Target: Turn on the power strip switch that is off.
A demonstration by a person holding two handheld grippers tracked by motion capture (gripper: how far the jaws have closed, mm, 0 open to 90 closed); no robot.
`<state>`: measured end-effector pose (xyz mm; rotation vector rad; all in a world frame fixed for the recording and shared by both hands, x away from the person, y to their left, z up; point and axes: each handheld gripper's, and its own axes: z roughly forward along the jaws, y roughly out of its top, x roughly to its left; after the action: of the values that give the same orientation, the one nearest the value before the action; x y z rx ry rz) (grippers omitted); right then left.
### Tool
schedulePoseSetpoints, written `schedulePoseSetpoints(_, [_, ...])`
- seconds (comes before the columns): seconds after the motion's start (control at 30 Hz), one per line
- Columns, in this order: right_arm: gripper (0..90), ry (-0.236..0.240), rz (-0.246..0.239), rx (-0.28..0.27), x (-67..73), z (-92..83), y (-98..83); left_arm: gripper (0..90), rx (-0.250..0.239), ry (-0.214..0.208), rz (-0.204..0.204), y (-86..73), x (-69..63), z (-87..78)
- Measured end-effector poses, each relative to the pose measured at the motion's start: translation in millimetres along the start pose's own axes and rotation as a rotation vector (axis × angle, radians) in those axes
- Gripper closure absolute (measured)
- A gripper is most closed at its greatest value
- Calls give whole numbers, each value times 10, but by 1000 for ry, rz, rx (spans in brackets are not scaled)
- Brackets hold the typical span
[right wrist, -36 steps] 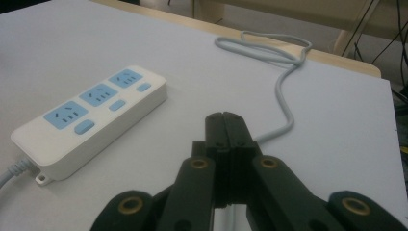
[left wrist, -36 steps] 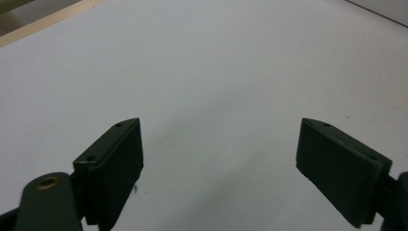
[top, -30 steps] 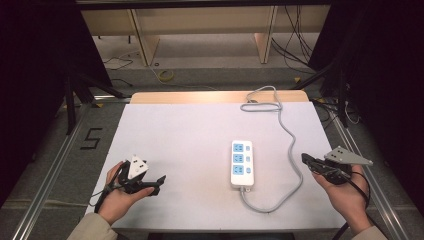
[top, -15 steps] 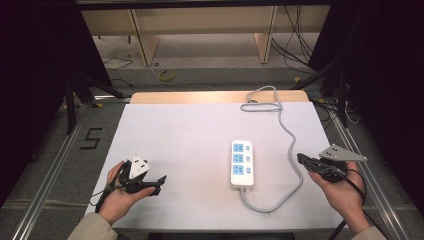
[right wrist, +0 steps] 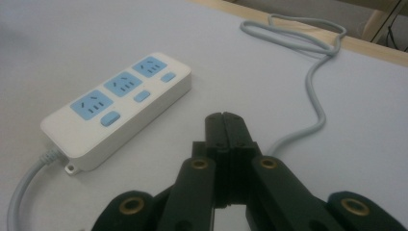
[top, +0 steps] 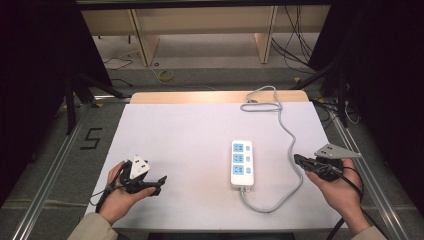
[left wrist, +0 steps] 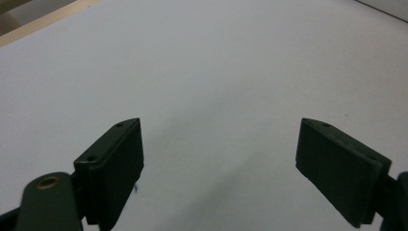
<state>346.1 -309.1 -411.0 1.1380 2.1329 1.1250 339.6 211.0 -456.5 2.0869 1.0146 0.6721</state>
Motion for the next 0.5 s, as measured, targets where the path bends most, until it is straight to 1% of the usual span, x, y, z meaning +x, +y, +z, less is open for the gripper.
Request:
schedulePoseSetpoints(0.3, [900, 13, 1, 32, 28, 30, 26, 165, 1, 0, 6, 5, -8, 4])
schedulePoseSetpoints(0.5, [900, 18, 1, 39, 50, 54, 57, 166, 1, -1, 6, 6, -11, 7])
